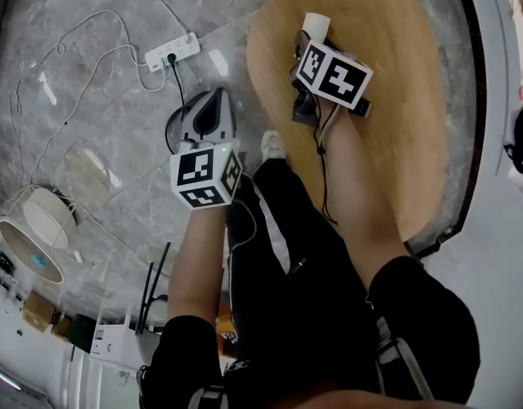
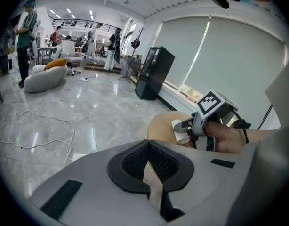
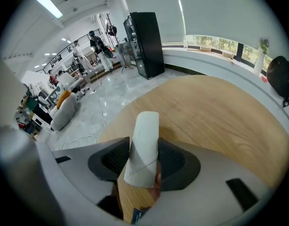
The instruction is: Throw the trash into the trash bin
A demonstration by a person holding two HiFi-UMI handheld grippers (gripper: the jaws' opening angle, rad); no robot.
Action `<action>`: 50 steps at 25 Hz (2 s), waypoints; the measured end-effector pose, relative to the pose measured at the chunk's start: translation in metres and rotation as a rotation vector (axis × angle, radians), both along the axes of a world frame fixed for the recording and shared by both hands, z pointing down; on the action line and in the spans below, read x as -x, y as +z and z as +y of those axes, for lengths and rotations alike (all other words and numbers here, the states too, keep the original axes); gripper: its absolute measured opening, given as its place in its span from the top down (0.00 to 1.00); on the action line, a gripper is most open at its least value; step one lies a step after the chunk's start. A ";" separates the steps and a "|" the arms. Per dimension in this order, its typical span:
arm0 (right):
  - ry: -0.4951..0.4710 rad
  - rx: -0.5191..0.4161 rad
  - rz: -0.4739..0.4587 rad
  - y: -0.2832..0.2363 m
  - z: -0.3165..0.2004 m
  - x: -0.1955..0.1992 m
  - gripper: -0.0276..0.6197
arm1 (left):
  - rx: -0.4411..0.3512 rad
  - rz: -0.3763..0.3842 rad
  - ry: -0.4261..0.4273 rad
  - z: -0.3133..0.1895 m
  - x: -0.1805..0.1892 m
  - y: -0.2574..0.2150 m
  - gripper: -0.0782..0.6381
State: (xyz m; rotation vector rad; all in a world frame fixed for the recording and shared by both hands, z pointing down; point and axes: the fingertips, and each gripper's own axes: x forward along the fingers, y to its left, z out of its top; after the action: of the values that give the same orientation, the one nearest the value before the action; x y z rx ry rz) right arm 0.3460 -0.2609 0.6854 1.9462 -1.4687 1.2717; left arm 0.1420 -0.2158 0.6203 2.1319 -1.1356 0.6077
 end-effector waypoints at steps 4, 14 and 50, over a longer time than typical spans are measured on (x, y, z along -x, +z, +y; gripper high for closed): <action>-0.018 -0.084 0.008 -0.030 0.005 0.002 0.67 | -0.003 0.006 -0.014 0.002 0.006 -0.002 0.88; -0.167 -0.206 -0.082 -0.099 0.028 0.069 0.68 | -0.021 0.009 -0.052 0.014 0.037 -0.027 0.87; -0.599 0.281 -0.184 0.230 0.191 0.412 0.65 | 0.244 0.000 -0.216 0.137 0.316 0.144 0.88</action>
State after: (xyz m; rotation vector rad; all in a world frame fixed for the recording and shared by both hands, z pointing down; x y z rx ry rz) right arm -0.0656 -0.0696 0.9154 1.1117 -1.6772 1.2979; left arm -0.1742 -0.0786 0.7643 1.7767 -1.2059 0.6127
